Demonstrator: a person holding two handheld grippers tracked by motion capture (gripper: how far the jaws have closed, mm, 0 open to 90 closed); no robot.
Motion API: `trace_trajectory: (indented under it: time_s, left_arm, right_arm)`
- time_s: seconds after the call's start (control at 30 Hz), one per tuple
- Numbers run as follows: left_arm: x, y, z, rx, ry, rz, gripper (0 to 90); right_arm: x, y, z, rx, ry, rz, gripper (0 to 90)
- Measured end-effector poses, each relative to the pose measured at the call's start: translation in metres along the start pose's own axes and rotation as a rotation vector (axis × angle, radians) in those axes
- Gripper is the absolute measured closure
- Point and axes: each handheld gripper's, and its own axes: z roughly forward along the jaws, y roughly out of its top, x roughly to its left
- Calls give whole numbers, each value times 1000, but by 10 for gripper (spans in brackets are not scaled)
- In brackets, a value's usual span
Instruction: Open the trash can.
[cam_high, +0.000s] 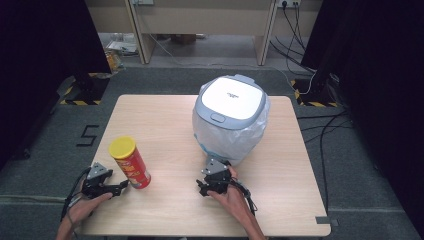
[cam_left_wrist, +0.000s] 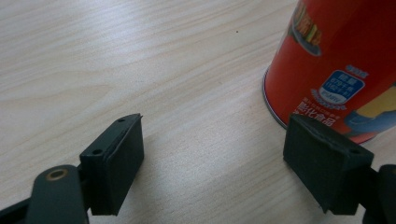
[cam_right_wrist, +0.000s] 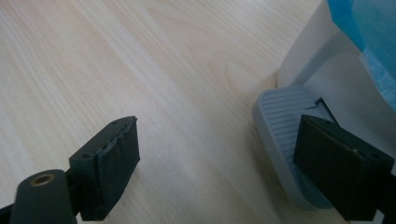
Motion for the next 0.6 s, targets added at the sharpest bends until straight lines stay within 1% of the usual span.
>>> trace_trajectory:
  time_s: [0.07, 0.1, 0.13, 0.2, 0.27, 0.33, 0.37, 0.43, 0.47, 0.6]
  left_arm:
    - [0, 0, 0, 0, 0, 0, 195]
    - [0, 0, 0, -1, -1, 0, 195]
    - [0, 0, 0, -1, 0, 0, 195]
    - [0, 0, 0, -1, 0, 0, 195]
    - [0, 0, 0, -1, 0, 1, 195]
    - [0, 0, 0, -1, 0, 1, 195]
    - [0, 0, 0, -1, 0, 1, 195]
    - [0, 0, 0, 0, 0, 1, 195]
    - [0, 0, 0, -1, 0, 1, 194]
    - [0, 0, 0, -1, 0, 1, 194]
  right_arm:
    - [-1, -1, -2, 1, 5, 2, 146]
    - [-4, -5, -6, -8, 24, 18, 146]
    - [-6, -6, -7, -13, 33, 27, 147]
    - [-7, -7, -9, -14, 37, 36, 146]
    - [-9, -11, -13, -2, 37, 23, 146]
    - [-10, -12, -14, -2, 37, 25, 146]
    - [-11, -15, -17, -5, 35, 36, 146]
    - [-12, -17, -18, -7, 33, 30, 146]
    - [-13, -19, -20, -9, 38, 39, 146]
    - [-14, -20, -22, -11, 39, 45, 146]
